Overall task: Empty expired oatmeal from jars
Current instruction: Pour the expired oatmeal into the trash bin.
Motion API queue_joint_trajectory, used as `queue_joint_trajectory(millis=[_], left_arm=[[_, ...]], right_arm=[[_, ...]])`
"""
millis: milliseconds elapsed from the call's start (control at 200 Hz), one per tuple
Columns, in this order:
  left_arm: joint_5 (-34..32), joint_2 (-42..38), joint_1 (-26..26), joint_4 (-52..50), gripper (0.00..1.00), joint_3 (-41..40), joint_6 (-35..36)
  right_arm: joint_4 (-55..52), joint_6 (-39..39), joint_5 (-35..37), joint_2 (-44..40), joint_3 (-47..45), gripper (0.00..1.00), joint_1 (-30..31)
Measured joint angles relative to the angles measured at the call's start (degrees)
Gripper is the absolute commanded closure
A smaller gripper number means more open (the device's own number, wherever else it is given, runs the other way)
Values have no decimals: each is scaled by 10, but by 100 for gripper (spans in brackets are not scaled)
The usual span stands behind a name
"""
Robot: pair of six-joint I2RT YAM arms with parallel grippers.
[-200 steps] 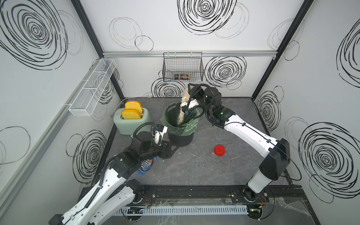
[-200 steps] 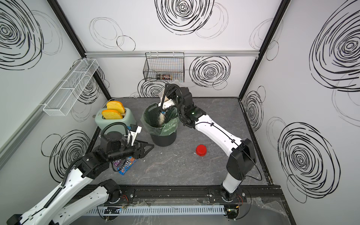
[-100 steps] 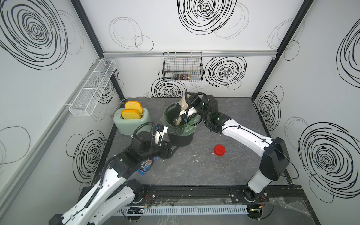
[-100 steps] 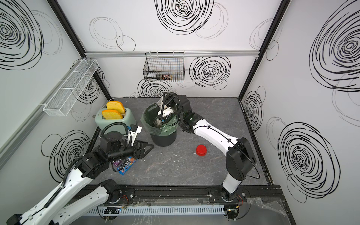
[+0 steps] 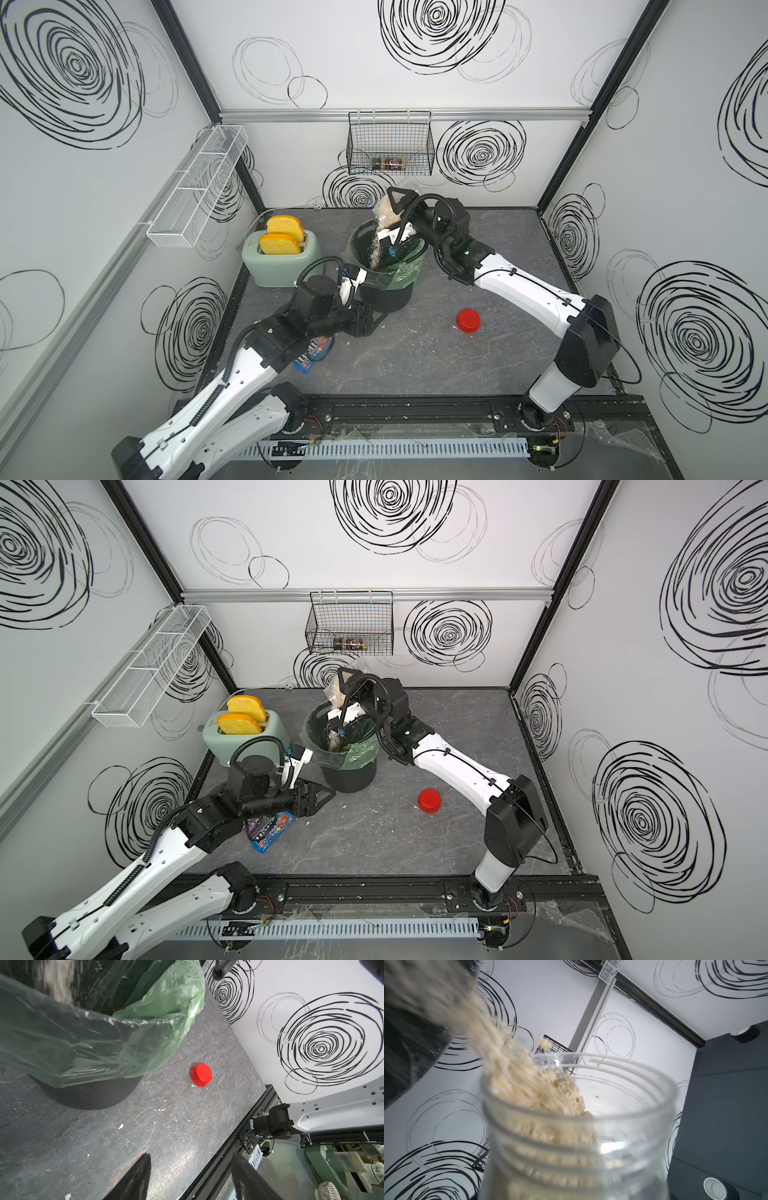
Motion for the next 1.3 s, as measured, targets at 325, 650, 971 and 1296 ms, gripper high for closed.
queue_joint_trajectory(millis=[325,650,971,1296], left_arm=[[-16,10,-1,-6,33,35,3],[-18,10,-1,-17,33,42,8],[-16,4,7,-15,33,44,10],[-10,1,21,-14,33,44,14]], right_arm=[[42,0,-1,-31,-72,51,-5],[14,0,-1,-29,-70,52,-9],[-19,4,6,-24,-64,52,-22],[-70,11,18,-12,-14,52,-16]])
